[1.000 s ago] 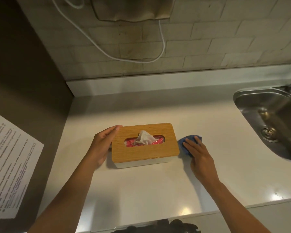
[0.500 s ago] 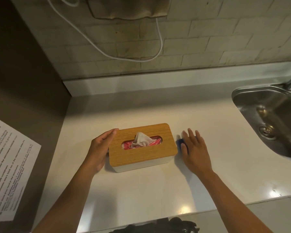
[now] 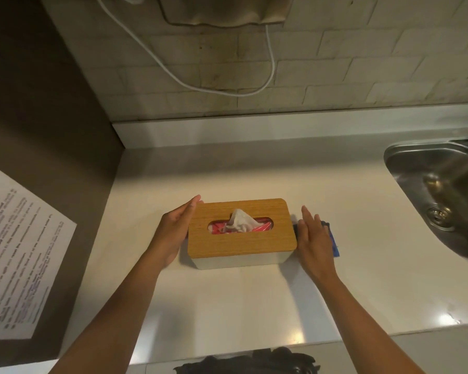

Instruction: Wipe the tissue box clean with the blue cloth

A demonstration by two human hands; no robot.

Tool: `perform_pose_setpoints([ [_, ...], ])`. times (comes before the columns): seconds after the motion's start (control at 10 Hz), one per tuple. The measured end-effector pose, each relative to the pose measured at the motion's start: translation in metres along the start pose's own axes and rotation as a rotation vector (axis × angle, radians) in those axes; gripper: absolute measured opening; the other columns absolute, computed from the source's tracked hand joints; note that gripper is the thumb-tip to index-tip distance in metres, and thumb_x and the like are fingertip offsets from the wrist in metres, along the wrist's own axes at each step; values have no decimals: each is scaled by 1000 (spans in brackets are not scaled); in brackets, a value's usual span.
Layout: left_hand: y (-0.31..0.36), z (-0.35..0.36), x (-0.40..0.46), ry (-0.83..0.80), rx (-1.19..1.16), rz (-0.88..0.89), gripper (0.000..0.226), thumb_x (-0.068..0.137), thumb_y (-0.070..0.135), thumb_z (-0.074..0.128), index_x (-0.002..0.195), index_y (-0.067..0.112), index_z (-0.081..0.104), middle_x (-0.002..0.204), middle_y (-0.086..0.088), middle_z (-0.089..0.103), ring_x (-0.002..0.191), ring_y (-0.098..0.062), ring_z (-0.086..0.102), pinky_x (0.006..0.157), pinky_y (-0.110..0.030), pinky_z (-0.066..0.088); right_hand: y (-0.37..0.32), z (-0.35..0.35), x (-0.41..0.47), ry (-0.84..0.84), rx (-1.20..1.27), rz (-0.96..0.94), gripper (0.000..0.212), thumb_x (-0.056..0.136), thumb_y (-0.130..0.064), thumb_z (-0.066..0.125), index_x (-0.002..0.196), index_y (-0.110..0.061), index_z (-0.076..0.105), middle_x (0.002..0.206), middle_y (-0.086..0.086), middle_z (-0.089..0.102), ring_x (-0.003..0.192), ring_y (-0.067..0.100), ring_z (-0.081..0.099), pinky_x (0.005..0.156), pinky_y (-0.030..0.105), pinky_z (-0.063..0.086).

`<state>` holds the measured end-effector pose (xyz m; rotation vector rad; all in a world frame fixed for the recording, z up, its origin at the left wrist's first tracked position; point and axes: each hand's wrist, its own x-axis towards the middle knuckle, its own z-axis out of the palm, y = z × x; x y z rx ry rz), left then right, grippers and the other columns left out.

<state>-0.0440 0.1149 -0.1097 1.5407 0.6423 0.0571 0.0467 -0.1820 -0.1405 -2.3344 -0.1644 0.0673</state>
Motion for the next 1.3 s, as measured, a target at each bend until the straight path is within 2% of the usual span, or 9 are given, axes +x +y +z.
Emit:
perform_pose_setpoints([
  [0.1, 2, -1, 0, 59, -13, -3, 59, 75, 84, 59, 124, 52, 66, 122, 22, 71, 114, -8, 68, 106, -46, 51, -29, 0, -5, -90, 605, 272, 45, 87, -69, 45, 116, -41, 64, 120, -12, 66, 115, 11, 59, 99, 42, 47],
  [0.2, -4, -2, -7, 80, -15, 18, 45, 82, 77, 58, 122, 56, 64, 124, 21, 71, 116, -10, 67, 105, -45, 52, -44, 3, -5, -140, 713, 332, 39, 76, -75, 54, 108, -56, 64, 100, -27, 69, 102, 5, 63, 81, 29, 49],
  [0.3, -15, 5, -17, 100, -46, 30, 30, 101, 49, 57, 131, 46, 62, 117, 16, 74, 109, -15, 71, 95, -42, 58, -48, 11, -10, -192, 676, 190, 36, 90, -50, 49, 124, -62, 49, 114, -36, 59, 106, -6, 57, 83, 19, 45],
  [0.4, -17, 6, -20, 175, -66, 33, 34, 106, 39, 52, 139, 40, 59, 125, 10, 71, 111, -16, 69, 96, -43, 57, -50, 15, -13, -194, 661, 129, 46, 99, -29, 48, 133, -59, 40, 126, -36, 51, 110, -11, 52, 81, 13, 47],
  [0.5, -14, -1, -18, 201, -31, 18, 35, 107, 41, 49, 141, 39, 58, 125, 9, 71, 110, -17, 69, 96, -46, 58, -55, 21, -11, -198, 623, 100, 47, 101, -26, 45, 139, -52, 37, 128, -33, 50, 112, -13, 49, 82, 10, 48],
  [0.8, -10, -7, -22, 161, 51, 5, 38, 105, 51, 45, 143, 52, 49, 117, 13, 72, 101, -13, 73, 85, -40, 63, -53, 26, -10, -183, 673, 105, 45, 102, -26, 44, 140, -48, 38, 122, -37, 49, 102, -23, 50, 72, 0, 44],
  [1.1, 1, -7, -26, 139, 62, 10, 41, 107, 48, 43, 148, 47, 45, 123, 9, 69, 105, -17, 70, 75, -30, 59, -52, 29, -11, -166, 649, 83, 45, 102, -24, 41, 143, -43, 36, 122, -36, 49, 102, -24, 50, 73, 0, 44],
  [1.2, 1, -6, -28, 141, 63, 8, 41, 107, 47, 43, 148, 47, 45, 124, 8, 69, 105, -16, 69, 71, -26, 57, -51, 30, -11, -159, 655, 93, 45, 102, -24, 42, 143, -42, 37, 127, -27, 52, 104, -20, 51, 73, 1, 45],
  [1.3, 2, -5, -29, 162, 100, 29, 43, 107, 50, 40, 149, 46, 44, 129, 6, 67, 107, -16, 68, 78, -31, 59, -56, 25, -13, -148, 656, 88, 45, 102, -23, 42, 143, -41, 37, 131, -21, 52, 106, -13, 52, 73, 5, 46],
])
